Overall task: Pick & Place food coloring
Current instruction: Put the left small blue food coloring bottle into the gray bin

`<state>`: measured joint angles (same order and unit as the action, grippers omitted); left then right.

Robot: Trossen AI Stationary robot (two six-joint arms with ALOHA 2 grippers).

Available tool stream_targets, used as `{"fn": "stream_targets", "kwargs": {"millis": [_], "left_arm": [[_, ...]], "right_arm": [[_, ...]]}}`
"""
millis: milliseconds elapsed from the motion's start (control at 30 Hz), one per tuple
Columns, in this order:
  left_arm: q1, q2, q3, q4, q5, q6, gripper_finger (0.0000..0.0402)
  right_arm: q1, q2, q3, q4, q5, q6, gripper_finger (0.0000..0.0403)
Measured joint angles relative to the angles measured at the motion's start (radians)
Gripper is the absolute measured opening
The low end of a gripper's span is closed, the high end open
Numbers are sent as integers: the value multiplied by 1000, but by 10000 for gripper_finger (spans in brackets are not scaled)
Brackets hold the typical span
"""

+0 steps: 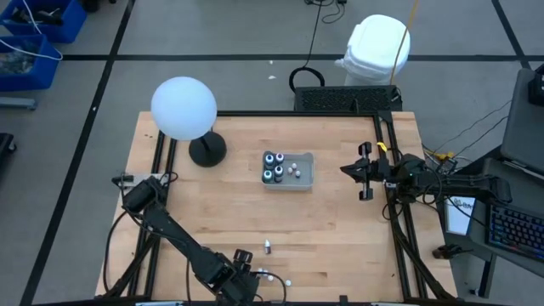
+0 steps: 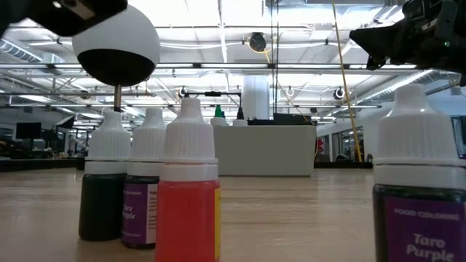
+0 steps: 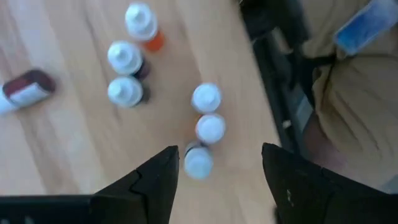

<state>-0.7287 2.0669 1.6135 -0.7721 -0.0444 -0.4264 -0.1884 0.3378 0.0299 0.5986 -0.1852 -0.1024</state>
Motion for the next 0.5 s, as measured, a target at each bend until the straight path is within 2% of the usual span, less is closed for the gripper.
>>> {"fn": "stream_targets", "kwargs": {"millis": [500], "left_arm": [[10,41,0,-31,-11,-1,234]], "right_arm": [[0,3,0,-4,0,1,0]]}}
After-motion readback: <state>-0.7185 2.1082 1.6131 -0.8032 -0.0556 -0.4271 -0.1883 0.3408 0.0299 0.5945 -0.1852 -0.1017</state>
